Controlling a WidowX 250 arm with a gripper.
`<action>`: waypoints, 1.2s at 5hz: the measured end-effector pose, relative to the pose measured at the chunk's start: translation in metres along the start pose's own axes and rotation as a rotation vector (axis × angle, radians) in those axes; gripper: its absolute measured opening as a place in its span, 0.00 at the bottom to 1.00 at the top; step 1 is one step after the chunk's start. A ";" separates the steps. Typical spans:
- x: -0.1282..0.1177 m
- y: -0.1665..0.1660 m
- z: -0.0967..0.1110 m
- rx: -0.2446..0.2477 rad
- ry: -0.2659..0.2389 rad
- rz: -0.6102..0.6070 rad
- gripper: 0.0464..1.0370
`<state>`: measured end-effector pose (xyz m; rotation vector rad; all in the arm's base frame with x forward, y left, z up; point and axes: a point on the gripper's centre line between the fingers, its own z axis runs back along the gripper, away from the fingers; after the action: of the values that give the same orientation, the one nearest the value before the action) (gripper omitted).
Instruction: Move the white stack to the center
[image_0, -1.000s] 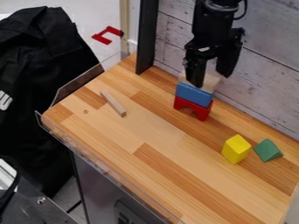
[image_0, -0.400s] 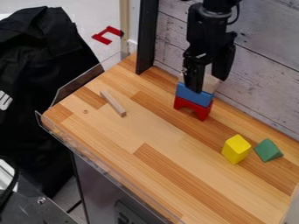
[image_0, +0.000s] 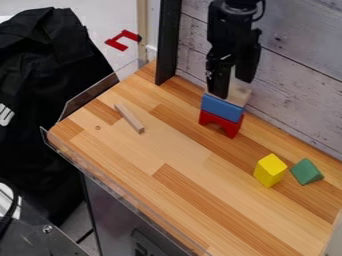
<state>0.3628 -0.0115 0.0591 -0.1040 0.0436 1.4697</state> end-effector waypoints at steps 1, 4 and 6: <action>0.008 -0.006 0.000 -0.016 -0.001 0.027 0.96; 0.022 -0.010 -0.023 0.050 -0.001 0.071 0.96; 0.023 -0.008 -0.027 0.074 -0.006 0.078 0.65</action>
<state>0.3743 0.0079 0.0309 -0.0382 0.0981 1.5448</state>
